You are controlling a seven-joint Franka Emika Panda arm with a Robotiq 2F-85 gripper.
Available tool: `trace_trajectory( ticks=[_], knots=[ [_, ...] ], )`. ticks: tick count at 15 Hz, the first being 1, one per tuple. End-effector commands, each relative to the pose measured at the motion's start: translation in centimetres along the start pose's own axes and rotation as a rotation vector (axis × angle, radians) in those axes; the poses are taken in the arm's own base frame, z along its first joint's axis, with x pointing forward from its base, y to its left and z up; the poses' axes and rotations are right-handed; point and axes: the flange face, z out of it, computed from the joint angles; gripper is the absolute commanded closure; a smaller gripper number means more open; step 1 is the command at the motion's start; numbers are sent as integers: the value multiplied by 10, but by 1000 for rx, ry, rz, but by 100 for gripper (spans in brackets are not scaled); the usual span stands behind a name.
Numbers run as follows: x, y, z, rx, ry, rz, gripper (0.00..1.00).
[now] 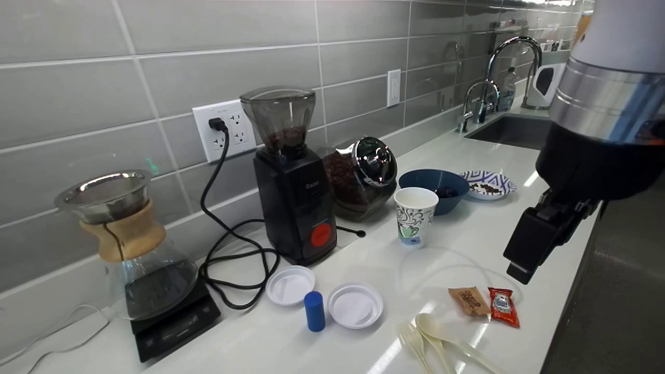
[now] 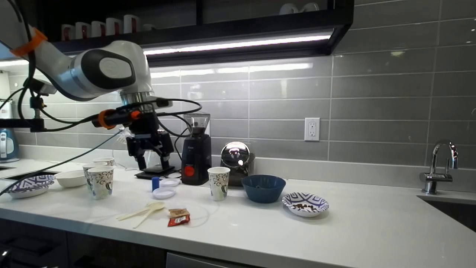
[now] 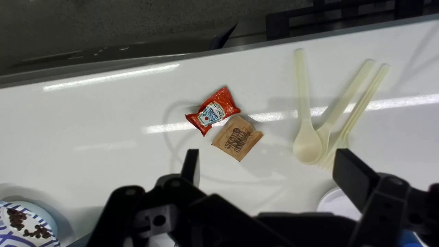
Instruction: Use a spoon to move some contents from the dish to the cup
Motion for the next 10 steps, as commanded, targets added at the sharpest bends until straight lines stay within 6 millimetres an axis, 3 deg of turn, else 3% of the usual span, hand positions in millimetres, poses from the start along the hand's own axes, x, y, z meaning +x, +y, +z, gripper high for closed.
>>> trace_trajectory(
  ticks=[1, 10],
  knots=[
    [6, -2, 10, 3, 3, -28, 0],
    [9, -23, 69, 139, 5, -116, 0]
  ],
)
